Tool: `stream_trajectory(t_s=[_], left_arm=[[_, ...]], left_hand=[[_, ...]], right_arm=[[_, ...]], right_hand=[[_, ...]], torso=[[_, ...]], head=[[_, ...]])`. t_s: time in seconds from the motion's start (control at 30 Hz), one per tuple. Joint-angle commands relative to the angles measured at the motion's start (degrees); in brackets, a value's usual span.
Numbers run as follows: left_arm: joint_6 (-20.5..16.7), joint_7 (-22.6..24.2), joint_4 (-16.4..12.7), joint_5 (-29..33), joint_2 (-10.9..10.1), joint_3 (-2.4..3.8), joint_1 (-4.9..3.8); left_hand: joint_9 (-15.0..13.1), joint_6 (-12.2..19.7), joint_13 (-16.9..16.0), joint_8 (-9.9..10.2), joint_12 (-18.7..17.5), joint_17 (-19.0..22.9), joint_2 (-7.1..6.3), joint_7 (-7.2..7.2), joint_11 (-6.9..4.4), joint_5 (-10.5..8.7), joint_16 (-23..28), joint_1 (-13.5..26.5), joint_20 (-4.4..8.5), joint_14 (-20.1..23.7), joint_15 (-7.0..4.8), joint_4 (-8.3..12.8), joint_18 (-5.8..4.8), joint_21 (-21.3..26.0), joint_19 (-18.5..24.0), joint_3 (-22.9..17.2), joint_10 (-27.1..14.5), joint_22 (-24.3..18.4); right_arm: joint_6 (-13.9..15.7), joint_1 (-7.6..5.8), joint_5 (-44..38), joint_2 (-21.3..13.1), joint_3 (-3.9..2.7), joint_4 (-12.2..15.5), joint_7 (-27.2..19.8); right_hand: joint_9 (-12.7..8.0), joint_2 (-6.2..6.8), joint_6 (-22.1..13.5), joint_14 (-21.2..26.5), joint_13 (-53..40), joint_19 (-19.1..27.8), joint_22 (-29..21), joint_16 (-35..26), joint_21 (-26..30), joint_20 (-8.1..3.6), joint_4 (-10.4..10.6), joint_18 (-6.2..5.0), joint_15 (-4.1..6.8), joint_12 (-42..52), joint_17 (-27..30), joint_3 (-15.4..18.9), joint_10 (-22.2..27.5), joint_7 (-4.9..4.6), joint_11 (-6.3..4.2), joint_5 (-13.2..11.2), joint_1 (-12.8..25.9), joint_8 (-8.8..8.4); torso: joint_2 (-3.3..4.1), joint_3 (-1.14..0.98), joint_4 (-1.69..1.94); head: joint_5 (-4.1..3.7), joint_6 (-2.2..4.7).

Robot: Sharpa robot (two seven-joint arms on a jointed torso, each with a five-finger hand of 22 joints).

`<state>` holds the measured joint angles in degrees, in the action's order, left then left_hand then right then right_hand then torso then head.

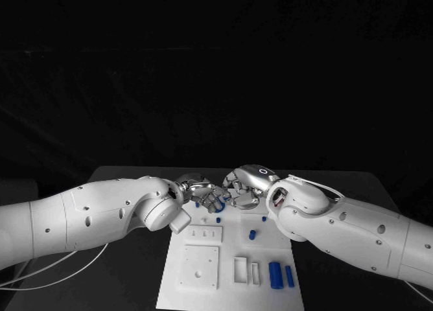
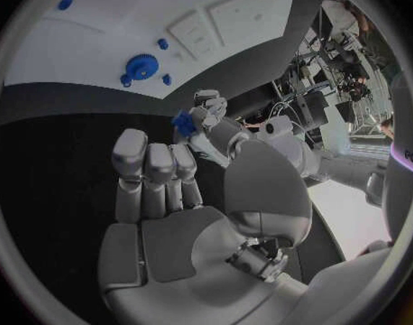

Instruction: Assemble the parts on the task board

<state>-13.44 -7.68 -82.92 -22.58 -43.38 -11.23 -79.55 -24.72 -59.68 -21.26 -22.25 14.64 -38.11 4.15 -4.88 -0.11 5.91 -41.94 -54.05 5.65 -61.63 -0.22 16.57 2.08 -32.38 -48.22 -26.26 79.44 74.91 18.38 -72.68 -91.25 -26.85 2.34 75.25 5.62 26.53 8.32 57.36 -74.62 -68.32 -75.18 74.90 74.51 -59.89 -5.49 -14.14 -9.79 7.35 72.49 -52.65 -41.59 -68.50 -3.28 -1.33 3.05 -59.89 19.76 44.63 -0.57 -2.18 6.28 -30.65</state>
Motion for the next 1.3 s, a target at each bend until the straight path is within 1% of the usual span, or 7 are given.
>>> stream_trajectory(t_s=[0.03, 0.23, 0.5, 0.73, 0.9, 1.13, 1.3], left_arm=[[0.02, 1.20, -0.37, -0.04, 0.14, 0.12, -0.10], [-0.51, 1.52, -0.35, 0.45, 0.03, 0.12, -0.10], [-1.30, 1.70, -0.31, 0.51, 0.02, 0.12, -0.10], [-2.92, 1.88, -0.10, 0.19, -0.12, 0.12, -0.10], [-3.14, 1.52, -0.03, -1.31, -0.14, 0.12, -0.10], [-2.22, 0.14, 0.56, -6.62, -0.49, 0.11, -0.10], [-1.98, -2.52, 1.17, -12.89, -1.04, 0.11, -0.10]], left_hand=[[-0.08, -0.70, -0.11, -0.08, 0.36, -0.06, 0.67, 0.10, 0.03, 0.47, -0.26, -0.14, 0.37, -0.19, -0.26, 0.02, -0.60, -0.22, 0.01, -0.24, 0.32, 1.11], [-0.28, -0.83, -0.37, 0.00, 0.34, -0.01, 0.80, 0.15, 0.02, 1.60, -0.43, -0.26, 0.40, -0.10, -0.27, 0.08, -0.75, -0.27, 0.30, -0.32, 0.35, 1.13], [-0.88, -1.35, -1.15, 0.09, 0.42, 0.05, 0.60, 0.35, -0.14, 5.61, -0.99, -0.43, 0.54, -0.13, -0.39, 0.14, -1.06, -0.61, 0.83, -0.36, 0.72, 1.19], [-1.97, -2.86, -2.59, -0.33, 1.21, -0.09, -0.42, 0.97, -0.77, 13.19, -2.16, -0.22, 0.81, -0.68, -0.78, 0.20, -1.50, -1.16, 1.49, -0.45, 2.15, 1.23], [-2.86, -3.76, -3.81, -0.60, 1.86, -0.38, -0.78, 1.37, -1.17, 17.35, -3.29, 0.14, 1.12, -1.03, -1.15, 0.25, -1.83, -1.61, 1.85, -0.42, 2.94, 1.25], [-4.08, -4.72, -5.57, -0.85, 2.88, -0.61, -1.43, 1.82, -1.70, 21.19, -4.55, 0.37, 1.42, -1.01, -1.50, 0.27, -2.08, -2.27, 2.47, -0.53, 3.62, 1.29], [-4.66, -5.13, -6.35, -0.92, 3.29, -0.56, -1.84, 2.01, -1.95, 22.36, -4.94, 0.34, 1.42, -1.07, -1.60, 0.25, -2.08, -2.64, 2.75, -0.69, 3.84, 1.30]], right_arm=[[-1.34, 0.12, 0.38, 0.20, 0.15, -0.24, -0.29], [-0.78, 0.11, 0.93, 0.21, 0.34, -0.60, -0.46], [1.15, 0.10, 1.48, -0.09, 0.36, -1.07, -0.26], [3.34, 0.09, 3.23, -0.94, 0.37, -1.47, -1.12], [4.38, 0.09, 3.80, -1.98, 0.37, -1.81, -1.52], [7.47, 0.09, 5.68, -4.88, 0.37, -2.44, -3.15], [9.56, 0.07, 10.07, -7.40, 0.33, -3.08, -4.87]], right_hand=[[0.05, 0.15, 2.12, 0.05, 0.29, -0.06, 0.48, -0.35, 0.09, -0.29, 0.30, -5.21, 0.28, -0.11, -0.06, -0.08, 0.11, -1.69, -0.11, 0.13, -0.36, 0.12], [-0.06, 0.85, 1.26, 0.19, 1.60, 0.16, 0.41, -0.65, 0.35, -0.30, 0.31, -5.21, 0.09, -1.43, 0.00, 0.10, 1.69, -1.94, 0.12, 0.11, -0.21, -0.41], [-0.92, 2.45, -2.39, 0.21, 3.83, 0.37, 0.22, -1.17, 0.87, -0.39, 0.77, -5.21, -1.04, -3.67, 0.05, 0.72, 4.40, -3.21, 1.32, 0.10, -0.11, -2.55], [-1.79, 4.37, -6.43, 0.54, 4.61, 1.15, -0.01, -1.92, 1.76, -0.31, 1.42, -5.21, -2.36, -5.13, 0.16, 3.00, 6.10, -4.63, 2.69, 0.62, 0.85, -4.66], [-2.14, 5.52, -8.69, 1.58, 5.59, 2.49, -0.25, -3.02, 2.90, 0.06, 1.48, -5.21, -3.14, -6.46, 0.45, 5.48, 7.45, -5.47, 3.51, 2.16, 1.86, -5.67], [-2.17, 6.08, -9.70, 1.93, 6.02, 2.99, -0.32, -3.40, 3.45, 0.22, 1.45, -5.21, -3.52, -6.65, 0.48, 7.51, 7.99, -5.84, 3.88, 3.49, 2.32, -5.98], [-2.01, 5.89, -9.40, 1.91, 6.21, 3.01, -0.36, -3.50, 3.64, 0.30, 1.60, -5.21, -3.47, -6.59, 0.49, 7.78, 7.95, -5.77, 3.81, 4.12, 1.99, -5.71]], torso=[[0.01, -0.01, -0.01], [-0.02, 0.00, 0.03], [0.00, -0.02, 0.01], [-0.04, -0.07, -0.05], [-0.05, -0.07, 0.01], [-0.03, -0.08, 0.03], [-0.05, -0.10, -0.05]], head=[[0.07, -0.07], [0.15, -0.07], [0.24, 0.02], [0.31, 0.07], [0.23, 0.19], [0.28, 0.41], [0.48, 0.39]])
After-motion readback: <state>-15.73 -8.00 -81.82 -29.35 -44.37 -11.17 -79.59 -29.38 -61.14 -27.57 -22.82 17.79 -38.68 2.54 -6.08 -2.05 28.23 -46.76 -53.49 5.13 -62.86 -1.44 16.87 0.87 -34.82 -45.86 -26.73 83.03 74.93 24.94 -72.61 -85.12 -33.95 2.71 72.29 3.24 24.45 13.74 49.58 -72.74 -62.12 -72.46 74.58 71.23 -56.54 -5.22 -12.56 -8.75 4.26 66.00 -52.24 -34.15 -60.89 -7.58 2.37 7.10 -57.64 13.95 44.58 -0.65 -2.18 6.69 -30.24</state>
